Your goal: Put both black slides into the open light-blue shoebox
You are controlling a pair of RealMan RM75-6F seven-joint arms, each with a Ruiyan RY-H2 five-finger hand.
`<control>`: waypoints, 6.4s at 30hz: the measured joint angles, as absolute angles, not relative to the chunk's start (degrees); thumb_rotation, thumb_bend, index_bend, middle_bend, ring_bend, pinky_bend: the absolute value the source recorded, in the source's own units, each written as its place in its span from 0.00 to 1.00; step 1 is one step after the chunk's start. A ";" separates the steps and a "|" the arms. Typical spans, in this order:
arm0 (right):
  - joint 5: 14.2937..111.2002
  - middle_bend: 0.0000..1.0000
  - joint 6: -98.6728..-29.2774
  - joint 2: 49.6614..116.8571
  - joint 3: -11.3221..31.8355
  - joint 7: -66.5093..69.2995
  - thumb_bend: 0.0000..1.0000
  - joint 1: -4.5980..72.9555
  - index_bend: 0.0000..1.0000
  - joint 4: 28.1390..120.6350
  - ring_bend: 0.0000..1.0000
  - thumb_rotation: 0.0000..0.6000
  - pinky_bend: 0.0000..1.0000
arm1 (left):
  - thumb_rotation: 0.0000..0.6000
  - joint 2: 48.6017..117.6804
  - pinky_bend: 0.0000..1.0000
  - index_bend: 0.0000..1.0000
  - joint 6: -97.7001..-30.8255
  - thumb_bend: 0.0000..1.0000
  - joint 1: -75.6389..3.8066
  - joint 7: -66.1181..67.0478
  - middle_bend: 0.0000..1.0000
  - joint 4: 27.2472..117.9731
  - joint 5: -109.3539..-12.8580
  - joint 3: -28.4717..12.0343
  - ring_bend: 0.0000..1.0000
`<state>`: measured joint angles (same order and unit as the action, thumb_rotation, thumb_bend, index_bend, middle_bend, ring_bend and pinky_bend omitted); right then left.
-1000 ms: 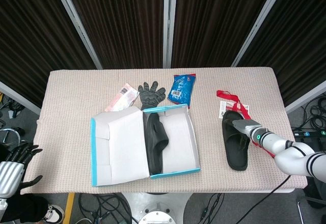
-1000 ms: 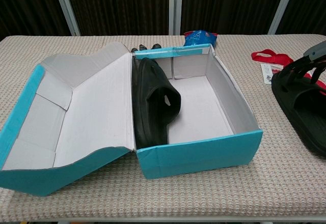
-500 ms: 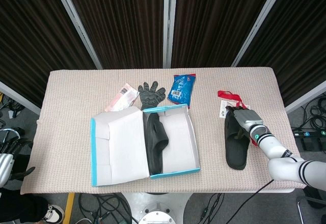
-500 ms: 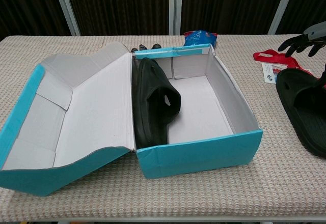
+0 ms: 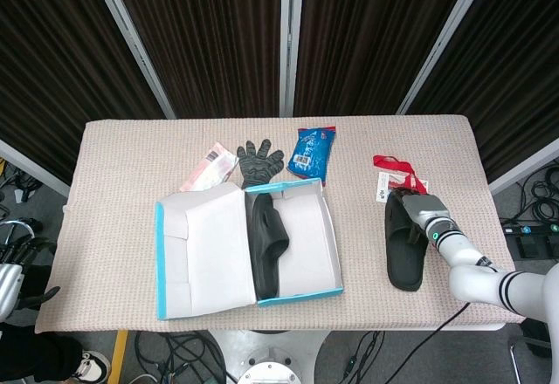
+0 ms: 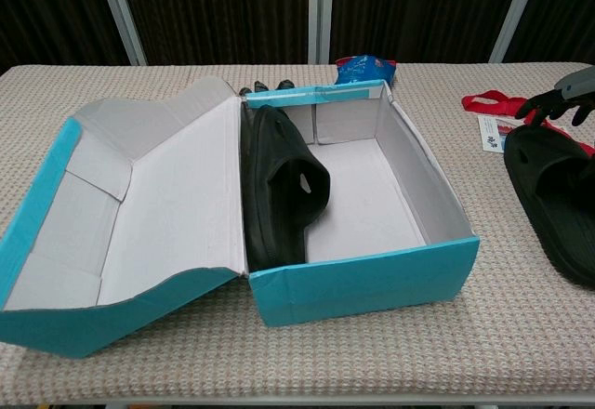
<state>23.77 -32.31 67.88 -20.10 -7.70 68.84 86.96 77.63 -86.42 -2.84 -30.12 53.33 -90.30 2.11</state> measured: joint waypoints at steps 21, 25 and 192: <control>16.82 0.35 -35.39 71.50 -18.63 -14.60 0.10 67.80 0.09 84.68 0.21 1.00 0.27 | 1.00 77.58 0.15 0.22 -86.34 0.14 -2.76 -29.95 0.17 53.60 -90.33 2.28 0.09; 17.70 0.45 -38.74 71.23 -16.94 -14.71 0.13 66.53 0.20 85.61 0.30 1.00 0.35 | 1.00 77.30 0.15 0.22 -86.43 0.14 -2.80 -29.69 0.17 54.17 -90.34 2.23 0.09; 98.19 0.14 -57.67 75.25 -1.97 82.52 0.00 52.61 0.00 79.11 0.02 1.00 0.21 | 1.00 77.50 0.15 0.23 -86.62 0.14 -2.91 -31.00 0.17 53.83 -89.03 0.85 0.09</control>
